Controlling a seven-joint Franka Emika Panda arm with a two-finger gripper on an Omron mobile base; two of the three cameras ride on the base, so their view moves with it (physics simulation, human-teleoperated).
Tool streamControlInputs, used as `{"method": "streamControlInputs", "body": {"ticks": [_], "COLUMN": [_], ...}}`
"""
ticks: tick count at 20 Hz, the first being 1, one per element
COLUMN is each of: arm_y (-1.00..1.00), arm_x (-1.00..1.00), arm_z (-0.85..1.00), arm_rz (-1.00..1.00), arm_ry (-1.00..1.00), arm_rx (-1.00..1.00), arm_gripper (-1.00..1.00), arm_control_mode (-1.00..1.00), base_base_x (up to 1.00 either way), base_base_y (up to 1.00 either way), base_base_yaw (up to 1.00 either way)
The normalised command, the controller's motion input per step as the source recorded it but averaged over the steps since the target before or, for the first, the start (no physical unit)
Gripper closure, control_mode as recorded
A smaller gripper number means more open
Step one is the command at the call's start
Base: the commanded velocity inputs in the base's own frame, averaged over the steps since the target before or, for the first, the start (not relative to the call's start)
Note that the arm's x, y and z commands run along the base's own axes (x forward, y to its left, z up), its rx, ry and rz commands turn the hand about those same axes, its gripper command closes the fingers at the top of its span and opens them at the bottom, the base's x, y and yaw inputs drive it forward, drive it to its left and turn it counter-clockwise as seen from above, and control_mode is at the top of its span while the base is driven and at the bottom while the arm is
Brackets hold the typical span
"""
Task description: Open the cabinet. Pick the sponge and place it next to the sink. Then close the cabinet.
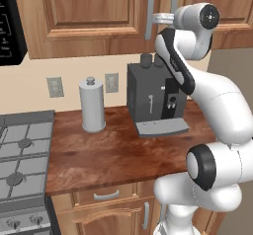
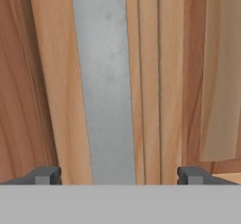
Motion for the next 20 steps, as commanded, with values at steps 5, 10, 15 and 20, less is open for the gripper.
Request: {"method": "streamControlInputs", "body": {"ticks": [5,10,15,20], "arm_y": [0.0,0.0,-0.26,-0.64], "arm_x": [0.0,0.0,0.0,0.0], "arm_z": [0.0,0.0,0.0,0.0], "arm_rz": [0.0,0.0,-0.03,-0.06], "arm_ry": [0.0,0.0,0.0,0.0], "arm_rx": [0.0,0.0,0.0,0.0], "arm_gripper": [1.0,1.0,1.0,1.0], "arm_control_mode": [-1.0,-1.0,-1.0,-1.0], "base_base_x": [0.0,0.0,0.0,0.0], "base_base_y": [0.0,0.0,0.0,0.0], "base_base_yaw": [0.0,0.0,0.0,0.0]}}
